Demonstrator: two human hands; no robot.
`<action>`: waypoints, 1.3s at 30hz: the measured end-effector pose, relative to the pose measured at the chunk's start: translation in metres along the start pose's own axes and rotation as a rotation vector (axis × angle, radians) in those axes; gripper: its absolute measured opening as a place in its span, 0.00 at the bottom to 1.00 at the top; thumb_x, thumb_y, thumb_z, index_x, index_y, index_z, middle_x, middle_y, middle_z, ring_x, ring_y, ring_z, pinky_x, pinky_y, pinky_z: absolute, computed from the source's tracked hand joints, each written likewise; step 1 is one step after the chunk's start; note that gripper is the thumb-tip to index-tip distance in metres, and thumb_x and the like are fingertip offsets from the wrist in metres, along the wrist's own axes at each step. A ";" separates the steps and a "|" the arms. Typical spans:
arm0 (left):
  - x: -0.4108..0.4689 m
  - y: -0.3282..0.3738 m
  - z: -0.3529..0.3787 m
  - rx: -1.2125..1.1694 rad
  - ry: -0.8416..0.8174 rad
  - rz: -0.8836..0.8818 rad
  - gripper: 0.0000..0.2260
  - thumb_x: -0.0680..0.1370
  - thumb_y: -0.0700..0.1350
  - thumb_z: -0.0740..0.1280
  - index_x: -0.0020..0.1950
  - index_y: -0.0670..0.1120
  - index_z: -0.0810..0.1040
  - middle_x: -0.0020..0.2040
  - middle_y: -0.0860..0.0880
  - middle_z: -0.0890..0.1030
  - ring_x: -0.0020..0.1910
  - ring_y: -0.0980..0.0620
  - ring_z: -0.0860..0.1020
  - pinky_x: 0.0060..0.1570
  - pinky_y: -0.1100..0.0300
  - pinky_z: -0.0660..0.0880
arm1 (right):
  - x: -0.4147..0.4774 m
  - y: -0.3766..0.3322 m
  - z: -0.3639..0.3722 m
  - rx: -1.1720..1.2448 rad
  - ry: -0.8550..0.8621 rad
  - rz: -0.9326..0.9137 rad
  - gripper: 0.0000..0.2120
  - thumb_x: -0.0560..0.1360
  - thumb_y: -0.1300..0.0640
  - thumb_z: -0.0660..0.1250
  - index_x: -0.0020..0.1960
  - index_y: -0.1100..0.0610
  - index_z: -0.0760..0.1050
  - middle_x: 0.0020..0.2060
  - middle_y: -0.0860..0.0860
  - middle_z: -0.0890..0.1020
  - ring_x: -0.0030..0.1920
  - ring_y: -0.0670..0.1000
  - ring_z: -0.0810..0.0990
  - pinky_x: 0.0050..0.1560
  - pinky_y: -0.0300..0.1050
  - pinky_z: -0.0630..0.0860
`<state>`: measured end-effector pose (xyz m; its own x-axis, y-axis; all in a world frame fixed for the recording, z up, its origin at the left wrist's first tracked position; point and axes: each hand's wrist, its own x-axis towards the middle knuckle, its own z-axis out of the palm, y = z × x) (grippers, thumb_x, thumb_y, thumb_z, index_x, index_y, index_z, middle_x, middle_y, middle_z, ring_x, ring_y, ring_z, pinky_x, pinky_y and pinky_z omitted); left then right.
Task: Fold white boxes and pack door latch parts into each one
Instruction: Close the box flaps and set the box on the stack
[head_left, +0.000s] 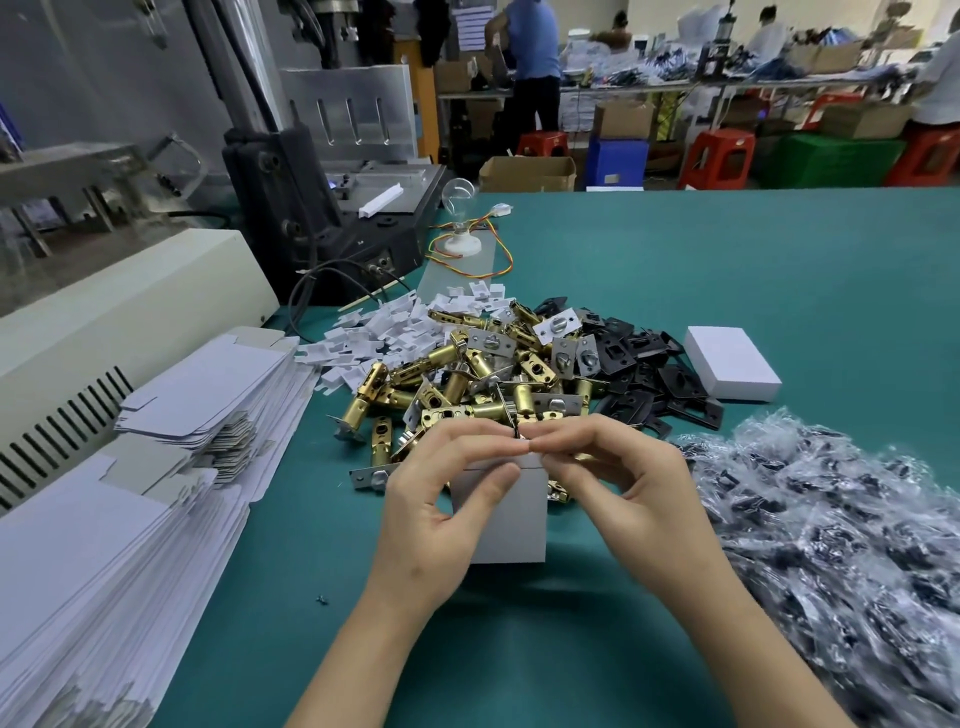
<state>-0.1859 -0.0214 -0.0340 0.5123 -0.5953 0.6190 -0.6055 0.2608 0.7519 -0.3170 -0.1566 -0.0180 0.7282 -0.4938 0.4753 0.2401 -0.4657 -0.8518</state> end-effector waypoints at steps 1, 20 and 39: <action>0.001 0.000 0.000 0.004 0.007 0.013 0.07 0.80 0.45 0.71 0.57 0.51 0.86 0.57 0.52 0.84 0.61 0.48 0.82 0.62 0.61 0.76 | 0.000 0.000 -0.002 0.013 -0.011 0.011 0.09 0.78 0.63 0.71 0.52 0.50 0.84 0.54 0.44 0.86 0.57 0.47 0.85 0.54 0.40 0.81; 0.009 0.014 0.005 0.040 -0.007 -0.022 0.06 0.78 0.39 0.74 0.51 0.47 0.89 0.52 0.50 0.84 0.57 0.52 0.83 0.54 0.67 0.78 | 0.003 -0.002 -0.003 0.088 -0.128 0.077 0.15 0.76 0.64 0.74 0.60 0.52 0.76 0.53 0.48 0.86 0.57 0.52 0.86 0.57 0.40 0.80; 0.004 0.000 -0.017 0.216 0.004 0.108 0.07 0.78 0.43 0.74 0.54 0.48 0.88 0.55 0.52 0.85 0.57 0.49 0.84 0.57 0.59 0.80 | 0.003 0.006 -0.005 -0.001 -0.094 0.088 0.13 0.76 0.61 0.75 0.52 0.45 0.79 0.50 0.42 0.86 0.55 0.44 0.85 0.58 0.38 0.80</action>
<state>-0.1732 -0.0107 -0.0279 0.4392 -0.5699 0.6945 -0.7731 0.1541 0.6153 -0.3163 -0.1644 -0.0200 0.8035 -0.4618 0.3755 0.1718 -0.4241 -0.8891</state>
